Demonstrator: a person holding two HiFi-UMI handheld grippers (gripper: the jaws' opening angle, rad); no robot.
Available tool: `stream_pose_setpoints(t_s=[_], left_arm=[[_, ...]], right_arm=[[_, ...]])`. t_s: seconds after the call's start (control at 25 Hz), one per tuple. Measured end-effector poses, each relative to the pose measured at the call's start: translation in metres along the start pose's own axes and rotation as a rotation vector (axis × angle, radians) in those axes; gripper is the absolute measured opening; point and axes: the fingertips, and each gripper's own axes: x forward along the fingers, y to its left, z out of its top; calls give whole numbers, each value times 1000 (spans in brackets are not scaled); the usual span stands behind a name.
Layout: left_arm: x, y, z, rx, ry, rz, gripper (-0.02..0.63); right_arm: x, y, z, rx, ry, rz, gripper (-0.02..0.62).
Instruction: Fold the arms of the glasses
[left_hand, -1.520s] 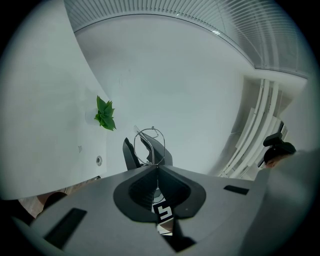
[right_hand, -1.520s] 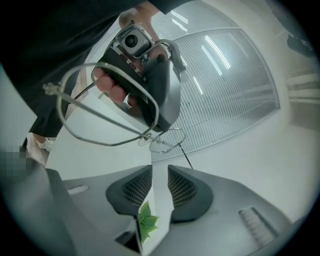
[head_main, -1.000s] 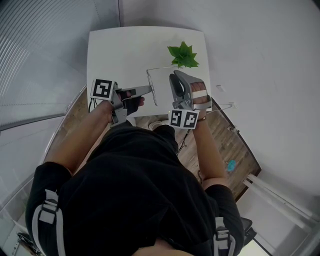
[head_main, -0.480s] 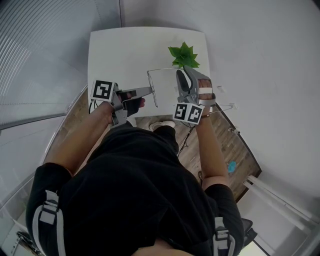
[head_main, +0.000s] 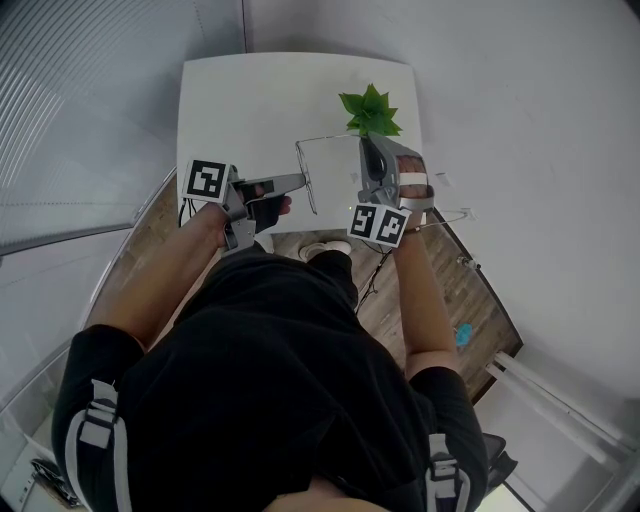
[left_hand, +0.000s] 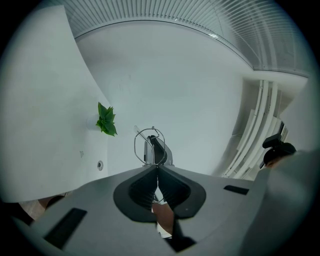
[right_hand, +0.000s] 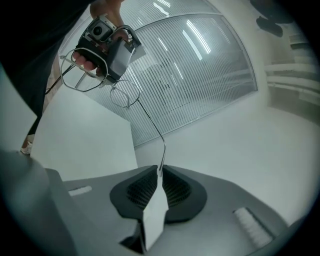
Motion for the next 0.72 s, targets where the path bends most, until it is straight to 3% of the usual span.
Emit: stream_pose_setpoints(t_s=[0.72], left_arm=[[-6, -2, 13, 10, -57, 21, 12]], right_arm=[[-3, -3, 10, -10, -7, -8, 34]])
